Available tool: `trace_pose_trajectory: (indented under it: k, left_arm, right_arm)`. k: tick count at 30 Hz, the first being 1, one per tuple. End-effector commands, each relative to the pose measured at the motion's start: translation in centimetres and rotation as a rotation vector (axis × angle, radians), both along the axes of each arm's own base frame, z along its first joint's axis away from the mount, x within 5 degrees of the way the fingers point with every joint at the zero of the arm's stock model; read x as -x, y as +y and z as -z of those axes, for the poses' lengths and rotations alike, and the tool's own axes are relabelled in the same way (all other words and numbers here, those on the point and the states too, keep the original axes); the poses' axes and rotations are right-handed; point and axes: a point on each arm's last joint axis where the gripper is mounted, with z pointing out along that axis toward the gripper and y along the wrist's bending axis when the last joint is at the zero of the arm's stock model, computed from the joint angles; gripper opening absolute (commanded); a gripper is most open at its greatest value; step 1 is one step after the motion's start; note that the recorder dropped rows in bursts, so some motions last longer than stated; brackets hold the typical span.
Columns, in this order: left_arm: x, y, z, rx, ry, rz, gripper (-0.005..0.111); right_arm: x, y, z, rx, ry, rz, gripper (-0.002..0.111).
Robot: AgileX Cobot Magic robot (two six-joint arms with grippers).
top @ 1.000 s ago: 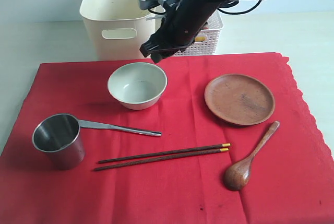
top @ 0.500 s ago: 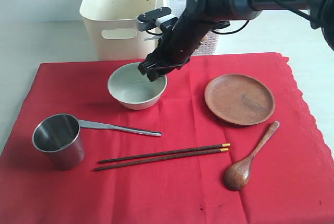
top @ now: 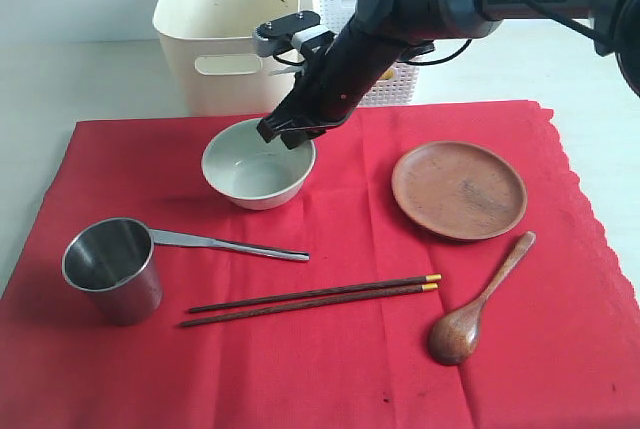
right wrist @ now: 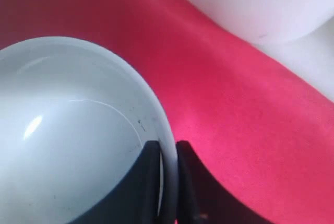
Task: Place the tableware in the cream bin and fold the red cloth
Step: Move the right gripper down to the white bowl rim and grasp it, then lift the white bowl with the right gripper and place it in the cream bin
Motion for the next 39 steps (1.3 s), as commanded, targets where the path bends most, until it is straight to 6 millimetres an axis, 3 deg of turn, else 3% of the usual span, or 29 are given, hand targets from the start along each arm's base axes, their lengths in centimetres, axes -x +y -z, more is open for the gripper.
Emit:
trace_pose_trajectory:
  k: [1,26,30,39]
  left_arm:
    - [0.0,0.0,0.0,-0.010,-0.003,-0.001,0.000]
    - [0.0,0.0,0.0,-0.010,-0.003,-0.001,0.000]
    - [0.0,0.0,0.0,-0.010,-0.003,-0.001,0.000]
    - [0.0,0.0,0.0,-0.010,-0.003,-0.001,0.000]
  right_arm:
    - [0.1,-0.1,0.2,0.011,-0.014,-0.018,0.000]
    - [0.1,0.4,-0.1,-0.062,0.020,0.040,0.000]
    - [0.4,0.5,-0.9,-0.081,0.046,0.031,0.000]
    - [2.0,1.2,-5.1,-0.236,0.097,-0.078,0.000]
